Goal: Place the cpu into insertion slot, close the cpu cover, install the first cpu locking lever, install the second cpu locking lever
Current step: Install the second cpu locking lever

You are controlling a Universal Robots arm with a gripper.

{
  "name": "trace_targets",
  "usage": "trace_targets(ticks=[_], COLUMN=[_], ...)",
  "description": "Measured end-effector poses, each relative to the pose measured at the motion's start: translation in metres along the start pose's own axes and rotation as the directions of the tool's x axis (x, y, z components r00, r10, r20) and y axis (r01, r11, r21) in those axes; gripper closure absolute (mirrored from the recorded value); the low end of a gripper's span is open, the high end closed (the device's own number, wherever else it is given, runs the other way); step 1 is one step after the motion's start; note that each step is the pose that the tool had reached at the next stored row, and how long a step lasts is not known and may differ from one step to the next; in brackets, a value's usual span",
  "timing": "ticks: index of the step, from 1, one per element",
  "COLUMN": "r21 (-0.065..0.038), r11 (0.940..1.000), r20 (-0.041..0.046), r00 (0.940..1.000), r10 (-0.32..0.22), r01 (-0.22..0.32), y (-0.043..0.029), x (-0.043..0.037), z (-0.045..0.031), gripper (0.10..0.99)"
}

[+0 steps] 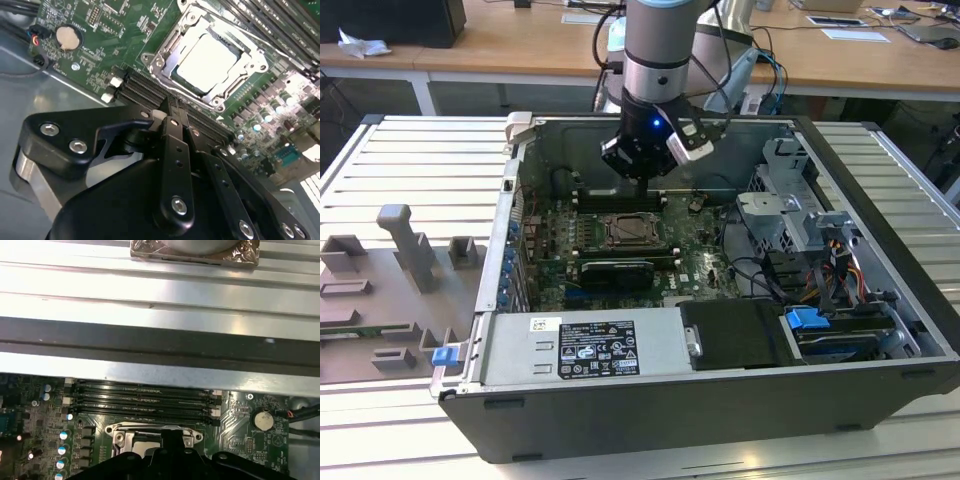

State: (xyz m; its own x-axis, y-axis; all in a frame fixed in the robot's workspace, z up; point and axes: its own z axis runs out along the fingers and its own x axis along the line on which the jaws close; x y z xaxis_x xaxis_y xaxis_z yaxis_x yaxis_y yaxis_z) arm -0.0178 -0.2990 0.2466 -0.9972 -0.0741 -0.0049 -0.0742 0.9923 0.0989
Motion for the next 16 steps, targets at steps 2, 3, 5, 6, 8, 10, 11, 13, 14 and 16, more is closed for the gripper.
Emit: trace_targets(ticks=[2,3,5,6,8,10,11,13,14,16], r21=[0.000,0.000,0.000,0.000,0.000,0.000,0.000,0.000,-0.001,-0.002], r11=[1.0000,1.0000,1.0000,1.0000,1.0000,1.0000,1.0000,1.0000,1.0000,1.0000], r20=[-0.0001,0.0000,0.0000,-0.0001,0.0000,0.0000,-0.0001,-0.0081,-0.0102,-0.0107], r00=[1.0000,1.0000,1.0000,1.0000,1.0000,1.0000,1.0000,1.0000,0.9999,0.9999], r10=[0.000,0.000,0.000,0.000,0.000,0.000,0.000,0.001,0.001,0.001], r01=[0.000,0.000,0.000,0.000,0.000,0.000,0.000,-0.001,-0.001,-0.001], y=[-0.0062,-0.0100,-0.0191,-0.0242,-0.0329,-0.0427,-0.0467,-0.0576,-0.0595,-0.0629], x=[0.0008,0.0011,0.0019,0.0023,0.0029,0.0037,0.0040,0.0048,0.0051,0.0062], z=[-0.0007,-0.0009,-0.0016,-0.0020,-0.0026,-0.0034,-0.0036,-0.0021,0.0000,0.0021], gripper=[0.980,0.980,0.980,0.980,0.980,0.980,0.980,0.980,0.980,0.980])
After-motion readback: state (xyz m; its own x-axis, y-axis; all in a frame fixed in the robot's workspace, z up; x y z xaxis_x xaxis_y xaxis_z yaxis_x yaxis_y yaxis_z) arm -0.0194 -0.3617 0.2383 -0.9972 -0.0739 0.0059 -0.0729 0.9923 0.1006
